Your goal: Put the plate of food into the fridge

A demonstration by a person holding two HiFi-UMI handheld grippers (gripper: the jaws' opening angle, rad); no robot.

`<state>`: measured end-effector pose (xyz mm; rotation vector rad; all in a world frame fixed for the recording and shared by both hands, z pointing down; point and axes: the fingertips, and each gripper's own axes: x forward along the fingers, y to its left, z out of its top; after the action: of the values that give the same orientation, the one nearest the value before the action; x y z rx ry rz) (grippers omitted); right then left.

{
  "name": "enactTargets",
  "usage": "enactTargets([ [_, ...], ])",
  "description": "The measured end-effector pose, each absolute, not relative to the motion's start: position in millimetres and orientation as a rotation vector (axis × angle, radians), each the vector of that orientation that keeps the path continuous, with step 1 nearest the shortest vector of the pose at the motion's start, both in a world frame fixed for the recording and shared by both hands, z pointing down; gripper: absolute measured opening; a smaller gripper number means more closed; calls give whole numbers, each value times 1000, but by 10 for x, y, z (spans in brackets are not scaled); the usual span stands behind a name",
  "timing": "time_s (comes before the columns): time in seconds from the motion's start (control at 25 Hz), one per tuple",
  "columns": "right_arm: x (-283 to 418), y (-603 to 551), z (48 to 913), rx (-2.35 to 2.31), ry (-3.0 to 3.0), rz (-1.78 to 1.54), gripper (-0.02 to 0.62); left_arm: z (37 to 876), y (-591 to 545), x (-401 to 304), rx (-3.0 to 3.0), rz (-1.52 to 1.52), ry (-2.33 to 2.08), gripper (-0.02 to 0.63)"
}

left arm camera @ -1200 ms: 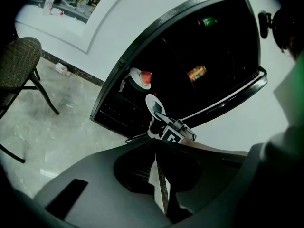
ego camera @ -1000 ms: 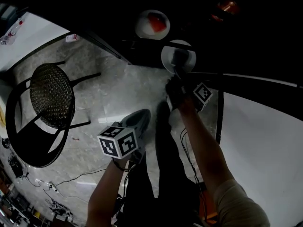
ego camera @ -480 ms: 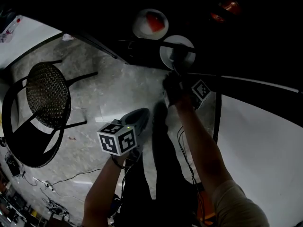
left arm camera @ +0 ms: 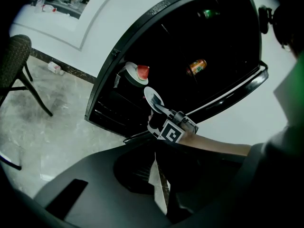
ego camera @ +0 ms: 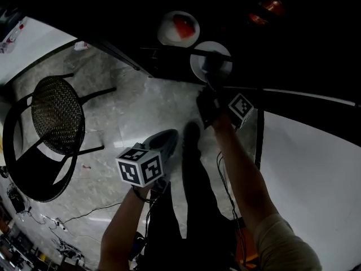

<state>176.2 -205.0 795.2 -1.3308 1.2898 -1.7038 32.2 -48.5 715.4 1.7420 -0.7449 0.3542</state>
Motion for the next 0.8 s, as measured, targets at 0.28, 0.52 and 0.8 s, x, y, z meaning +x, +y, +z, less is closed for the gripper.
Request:
enactTargets([
  [0.28,1710,-1920,7951,-1342,1374,-1713,41,7139,-479,279,1747,349,-753,12],
  [0.52,1708,-1922,7951,-1359,1349,-1730,41,7142,-460,270,1752,346,-759,12],
  [0.8,1777,-1990,7970,-1363,1268,-1709,40,7191,-381,269,1742,343,-757,12],
])
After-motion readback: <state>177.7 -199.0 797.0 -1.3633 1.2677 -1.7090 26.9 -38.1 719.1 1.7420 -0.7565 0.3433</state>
